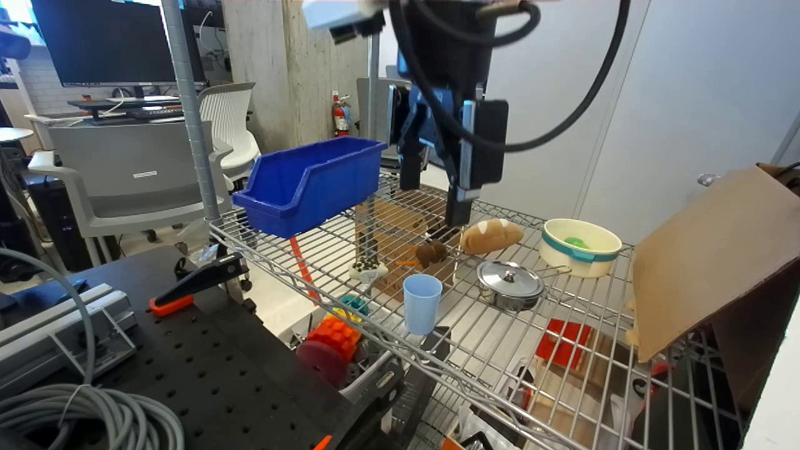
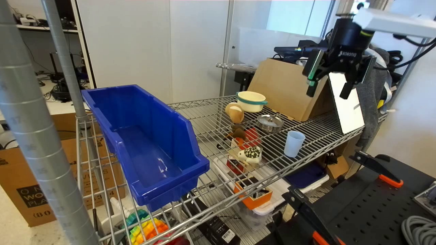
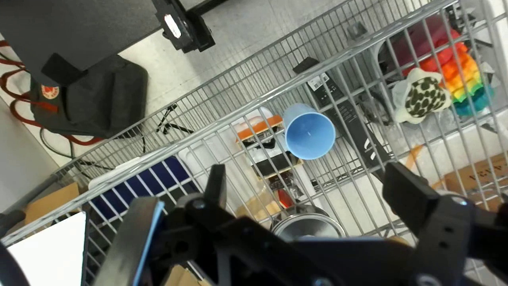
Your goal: Move the blue cup to the right
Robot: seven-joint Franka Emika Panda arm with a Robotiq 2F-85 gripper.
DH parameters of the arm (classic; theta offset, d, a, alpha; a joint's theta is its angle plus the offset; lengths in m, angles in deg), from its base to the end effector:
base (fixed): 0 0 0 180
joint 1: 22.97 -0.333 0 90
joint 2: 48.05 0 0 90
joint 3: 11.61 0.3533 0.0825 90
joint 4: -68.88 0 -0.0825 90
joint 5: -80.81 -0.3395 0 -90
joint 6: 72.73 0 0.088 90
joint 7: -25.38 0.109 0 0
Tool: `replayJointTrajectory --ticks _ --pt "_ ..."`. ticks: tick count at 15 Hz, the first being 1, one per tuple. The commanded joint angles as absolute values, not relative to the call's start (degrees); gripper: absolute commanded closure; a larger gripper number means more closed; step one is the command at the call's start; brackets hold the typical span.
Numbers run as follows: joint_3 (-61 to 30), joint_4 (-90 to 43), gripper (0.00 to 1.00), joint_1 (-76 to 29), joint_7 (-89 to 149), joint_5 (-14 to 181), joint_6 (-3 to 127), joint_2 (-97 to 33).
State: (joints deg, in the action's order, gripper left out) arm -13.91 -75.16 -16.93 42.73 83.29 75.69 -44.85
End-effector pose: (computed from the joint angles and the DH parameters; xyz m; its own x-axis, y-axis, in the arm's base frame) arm 0.4408 -0.0638 0.3331 0.9162 -0.3997 0.0269 -0.4003 -0.9162 0.0185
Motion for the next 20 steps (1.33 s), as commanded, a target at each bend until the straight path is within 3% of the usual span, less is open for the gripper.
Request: replayJointTrajectory --ticks 1,20 --pt "-16.37 -73.36 0.0 -18.51 48.43 88.7 81.24 -37.36" --pt "-24.83 -64.37 0.0 -32.58 57.7 88.03 86.63 -19.31"
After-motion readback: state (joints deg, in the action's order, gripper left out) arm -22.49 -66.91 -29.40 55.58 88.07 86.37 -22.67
